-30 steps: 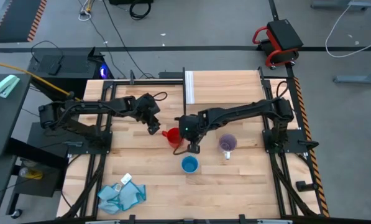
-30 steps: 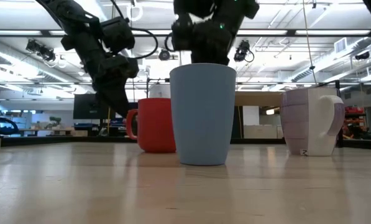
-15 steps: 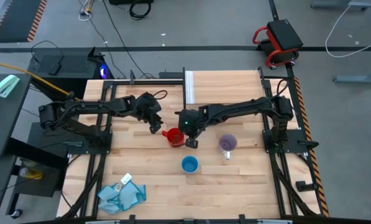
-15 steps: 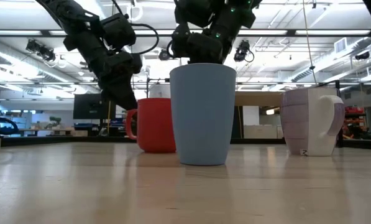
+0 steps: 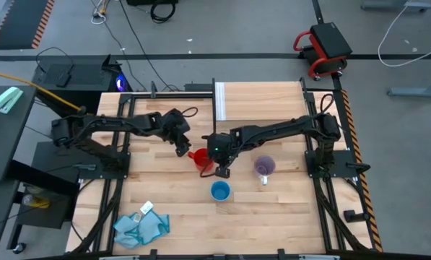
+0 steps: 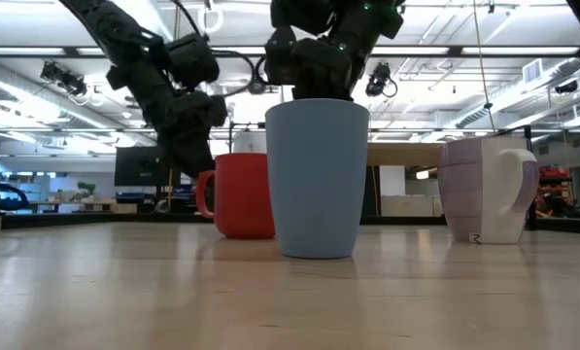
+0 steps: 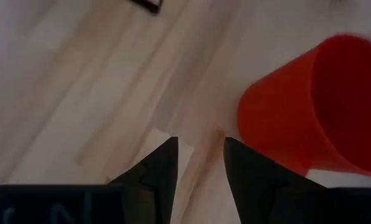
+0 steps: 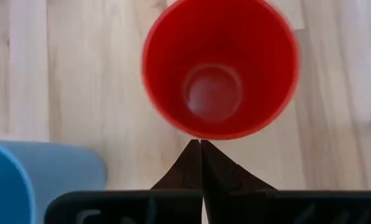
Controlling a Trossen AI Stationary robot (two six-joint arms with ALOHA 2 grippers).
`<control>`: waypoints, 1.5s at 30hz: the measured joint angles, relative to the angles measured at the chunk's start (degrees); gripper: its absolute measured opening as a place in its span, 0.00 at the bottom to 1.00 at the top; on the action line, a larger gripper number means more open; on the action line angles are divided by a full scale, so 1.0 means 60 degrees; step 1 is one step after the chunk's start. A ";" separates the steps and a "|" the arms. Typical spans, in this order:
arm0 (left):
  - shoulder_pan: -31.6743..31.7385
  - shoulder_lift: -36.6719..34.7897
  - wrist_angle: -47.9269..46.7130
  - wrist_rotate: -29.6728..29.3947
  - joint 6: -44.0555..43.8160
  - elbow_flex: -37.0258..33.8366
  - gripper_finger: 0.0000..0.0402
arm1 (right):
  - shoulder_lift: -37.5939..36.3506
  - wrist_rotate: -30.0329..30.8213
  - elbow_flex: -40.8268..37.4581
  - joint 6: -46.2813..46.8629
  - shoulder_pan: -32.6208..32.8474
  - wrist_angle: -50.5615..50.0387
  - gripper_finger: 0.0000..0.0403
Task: Stack small to large cups/mugs on shelf
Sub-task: Put the red mug on the shelf
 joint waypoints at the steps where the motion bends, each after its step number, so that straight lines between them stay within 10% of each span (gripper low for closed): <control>1: 0.0000 0.0093 0.0008 0.0002 -0.0001 0.0000 0.34 | 0.0000 0.0000 0.0000 -0.0016 -0.0031 0.0012 0.00; 23: -0.1489 0.0346 -0.0018 0.0592 -0.1111 0.0000 0.32 | -0.0003 0.0028 0.0000 -0.0608 -0.1182 0.0018 0.00; 45: -0.2879 0.0335 0.0834 0.0929 -0.2500 0.0000 0.32 | -0.0055 -0.0252 0.0000 -0.0488 0.0149 -0.0039 0.00</control>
